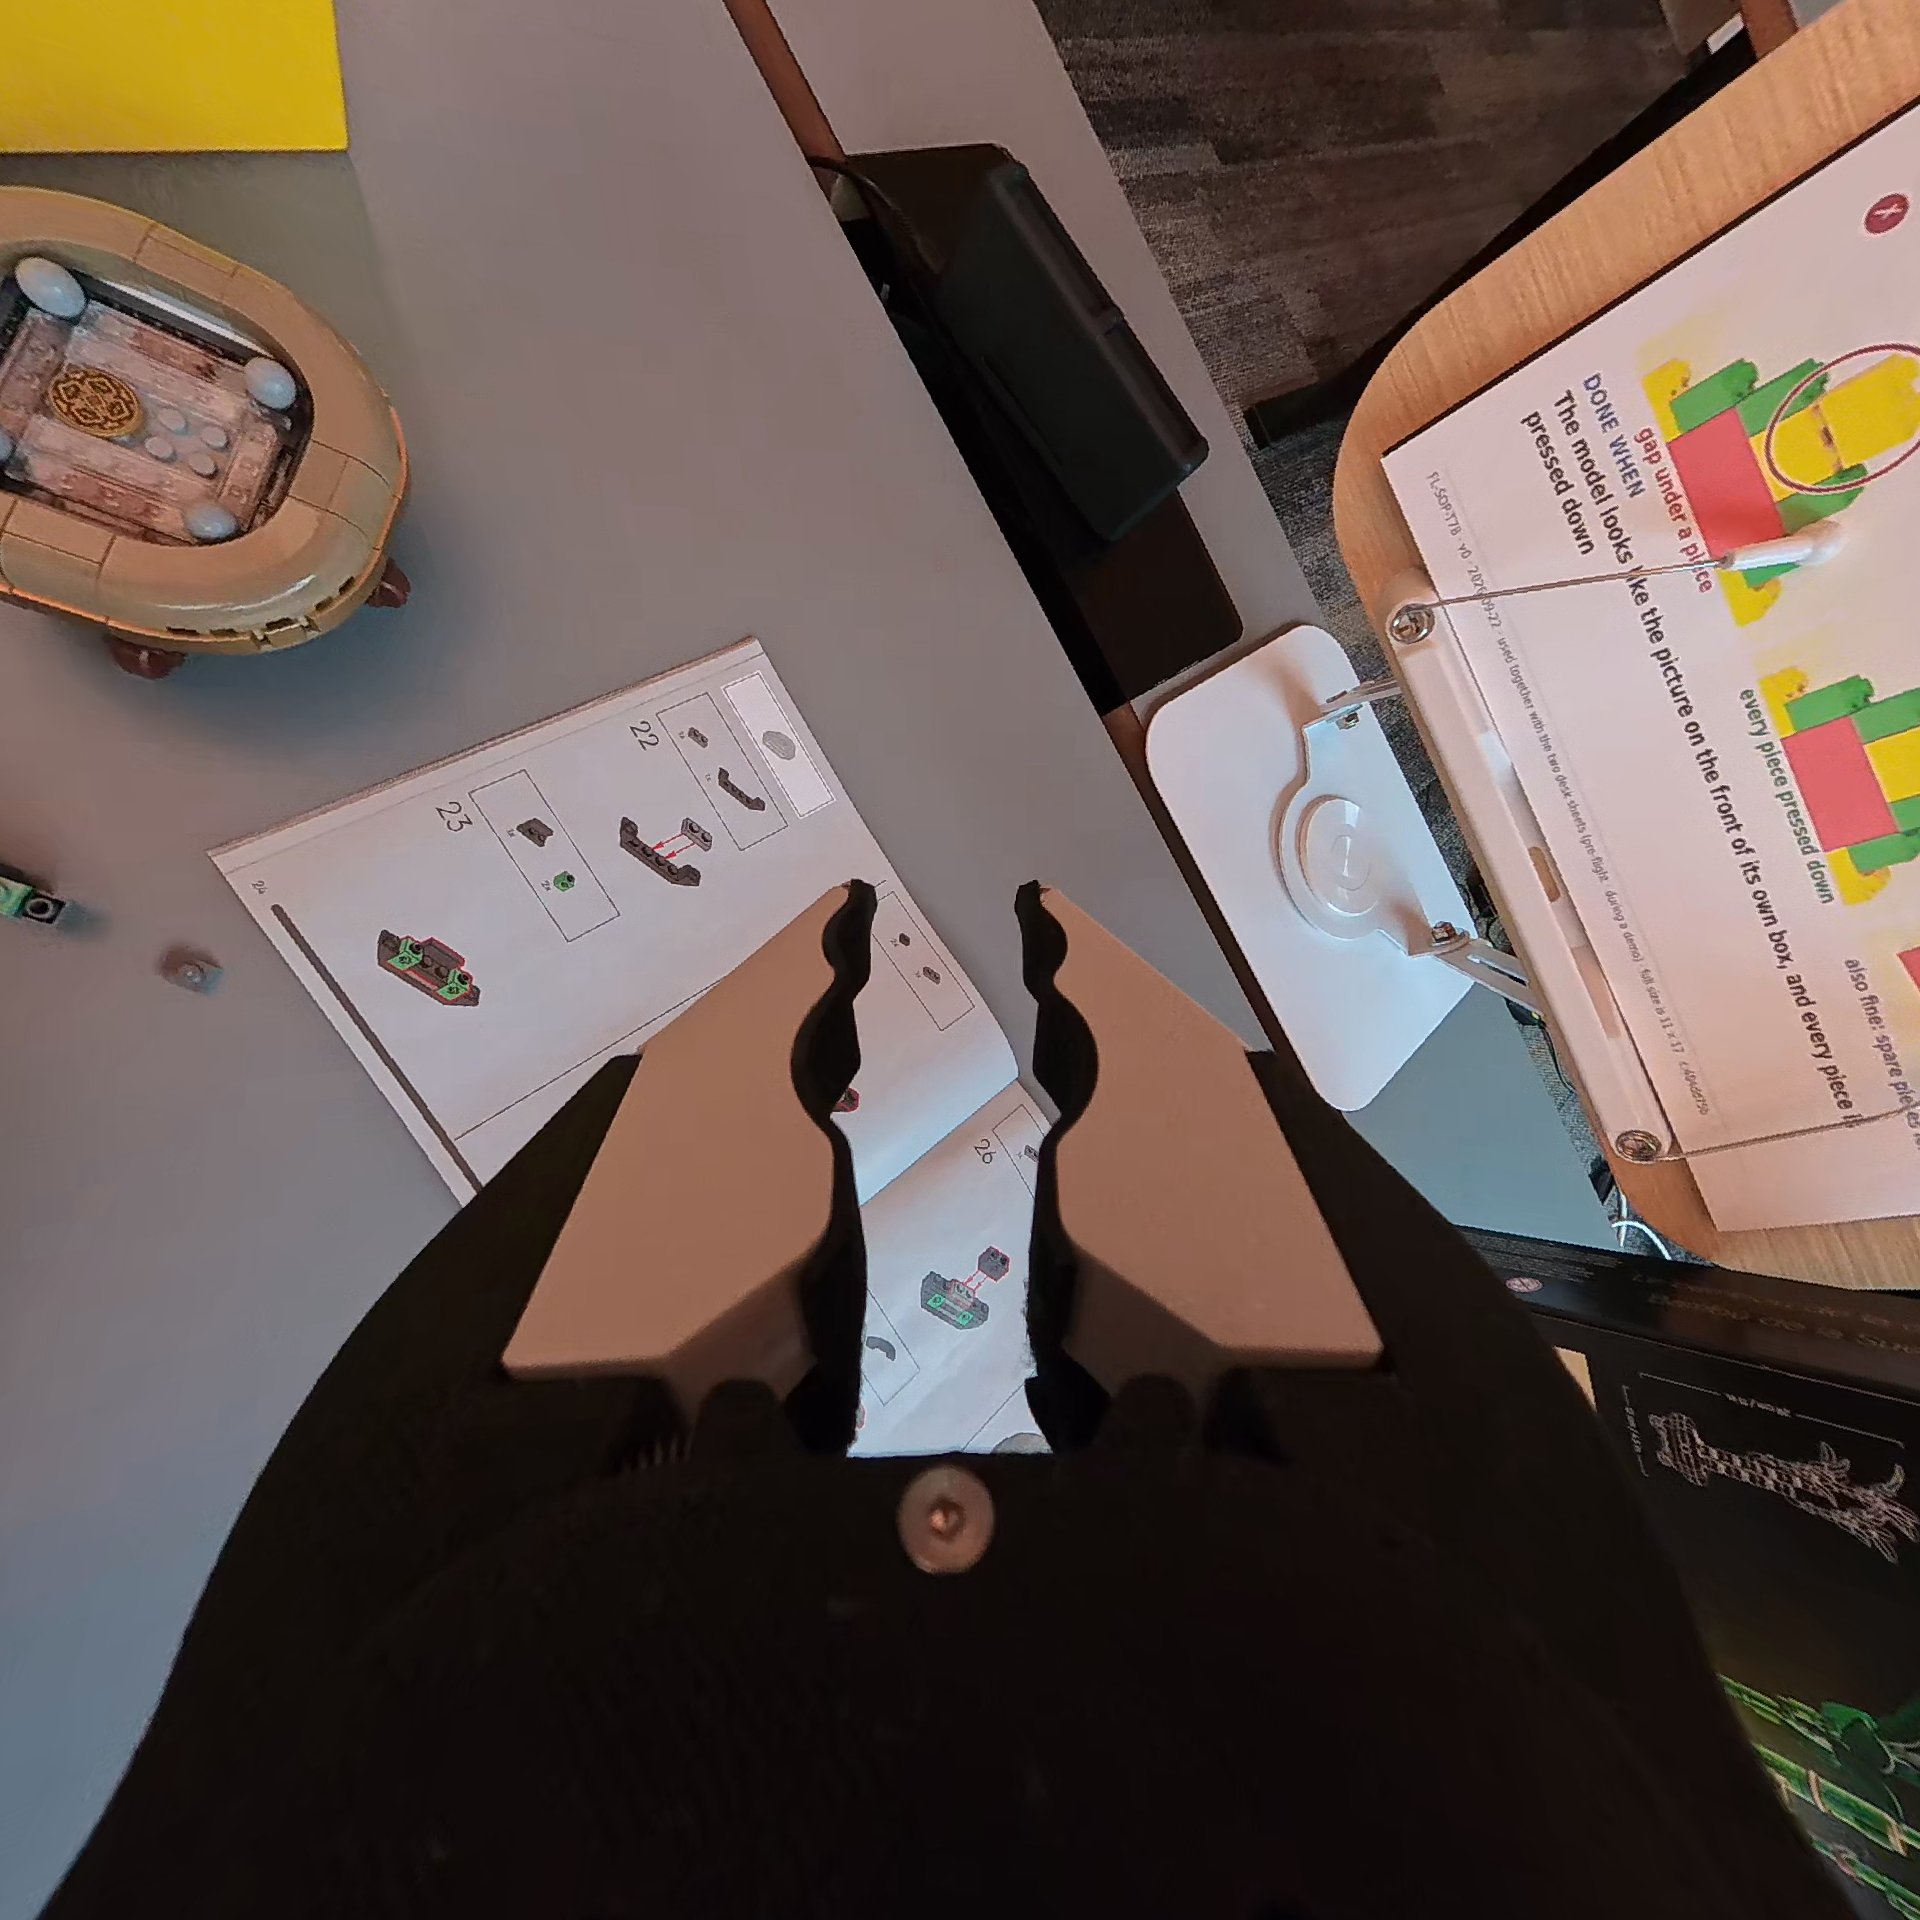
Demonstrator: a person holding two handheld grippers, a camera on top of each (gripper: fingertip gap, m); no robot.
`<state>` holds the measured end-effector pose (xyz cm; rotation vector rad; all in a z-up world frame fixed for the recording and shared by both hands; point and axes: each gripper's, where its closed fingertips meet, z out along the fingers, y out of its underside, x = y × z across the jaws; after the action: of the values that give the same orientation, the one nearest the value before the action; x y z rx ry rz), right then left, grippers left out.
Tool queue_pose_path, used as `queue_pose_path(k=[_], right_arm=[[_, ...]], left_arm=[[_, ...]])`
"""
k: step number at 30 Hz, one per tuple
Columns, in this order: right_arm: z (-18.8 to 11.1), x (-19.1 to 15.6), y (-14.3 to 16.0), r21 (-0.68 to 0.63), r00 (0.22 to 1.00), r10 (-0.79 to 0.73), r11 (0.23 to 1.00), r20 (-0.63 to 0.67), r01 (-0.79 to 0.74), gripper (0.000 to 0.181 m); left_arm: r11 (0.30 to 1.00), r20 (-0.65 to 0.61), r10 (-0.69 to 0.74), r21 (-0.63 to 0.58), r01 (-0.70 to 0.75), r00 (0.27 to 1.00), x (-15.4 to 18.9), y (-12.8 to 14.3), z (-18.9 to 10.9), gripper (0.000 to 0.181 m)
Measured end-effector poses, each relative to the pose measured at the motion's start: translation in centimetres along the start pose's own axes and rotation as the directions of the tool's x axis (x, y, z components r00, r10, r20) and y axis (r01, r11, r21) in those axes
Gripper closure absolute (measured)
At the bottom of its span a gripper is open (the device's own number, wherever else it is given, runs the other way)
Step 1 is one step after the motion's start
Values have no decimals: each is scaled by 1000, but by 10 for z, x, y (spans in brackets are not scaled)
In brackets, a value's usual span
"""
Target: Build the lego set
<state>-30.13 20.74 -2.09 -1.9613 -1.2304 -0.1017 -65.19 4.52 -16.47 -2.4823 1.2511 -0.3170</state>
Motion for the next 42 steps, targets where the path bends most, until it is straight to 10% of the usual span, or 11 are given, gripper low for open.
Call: queue_pose_path(k=[1, 42], right_arm=[[0, 0, 0, 1, 1000, 0, 1000, 0, 0, 153], [4, -5, -4, -6, 1000, -24, 1000, 13, 24, 153]], left_arm=[[1000, 7, 1, -1, -1, 1000, -1, 0, 0, 156], [993, 61, -30, 112, 23, 998, -6, -1, -26, 181]])
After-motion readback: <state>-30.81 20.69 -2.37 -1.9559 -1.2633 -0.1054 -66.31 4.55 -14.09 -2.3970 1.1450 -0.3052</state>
